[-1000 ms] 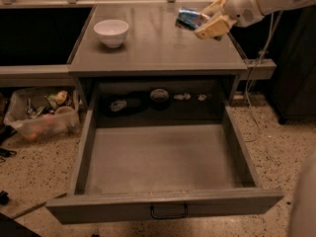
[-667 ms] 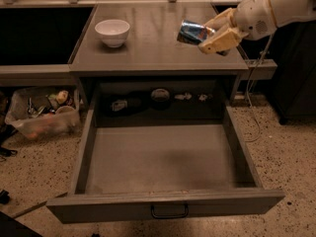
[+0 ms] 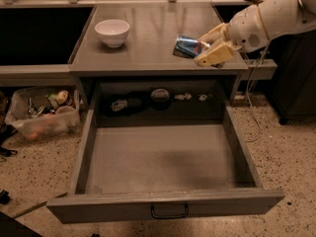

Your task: Place redbull can into top drawer

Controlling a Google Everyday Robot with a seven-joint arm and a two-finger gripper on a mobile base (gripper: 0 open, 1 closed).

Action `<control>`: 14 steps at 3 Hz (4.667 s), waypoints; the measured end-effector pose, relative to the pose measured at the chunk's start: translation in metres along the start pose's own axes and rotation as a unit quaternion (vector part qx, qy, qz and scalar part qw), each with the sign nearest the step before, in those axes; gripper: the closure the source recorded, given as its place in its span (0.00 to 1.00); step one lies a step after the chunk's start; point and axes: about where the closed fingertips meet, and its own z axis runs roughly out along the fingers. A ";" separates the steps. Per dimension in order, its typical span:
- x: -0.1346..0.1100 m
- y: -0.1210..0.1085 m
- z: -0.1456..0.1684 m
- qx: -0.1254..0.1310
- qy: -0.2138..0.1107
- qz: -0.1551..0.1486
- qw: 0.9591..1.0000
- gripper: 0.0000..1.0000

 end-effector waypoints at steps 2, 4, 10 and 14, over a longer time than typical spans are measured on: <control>0.003 0.017 0.000 0.026 -0.025 0.015 0.999 1.00; 0.069 0.091 0.066 -0.069 -0.024 0.063 0.995 1.00; 0.187 0.152 0.242 -0.017 -0.030 0.198 0.980 1.00; 0.178 0.143 0.252 -0.021 -0.046 0.206 0.977 1.00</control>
Offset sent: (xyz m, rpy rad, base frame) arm -0.0717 -0.0084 -0.0847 0.0939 0.0992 -0.1017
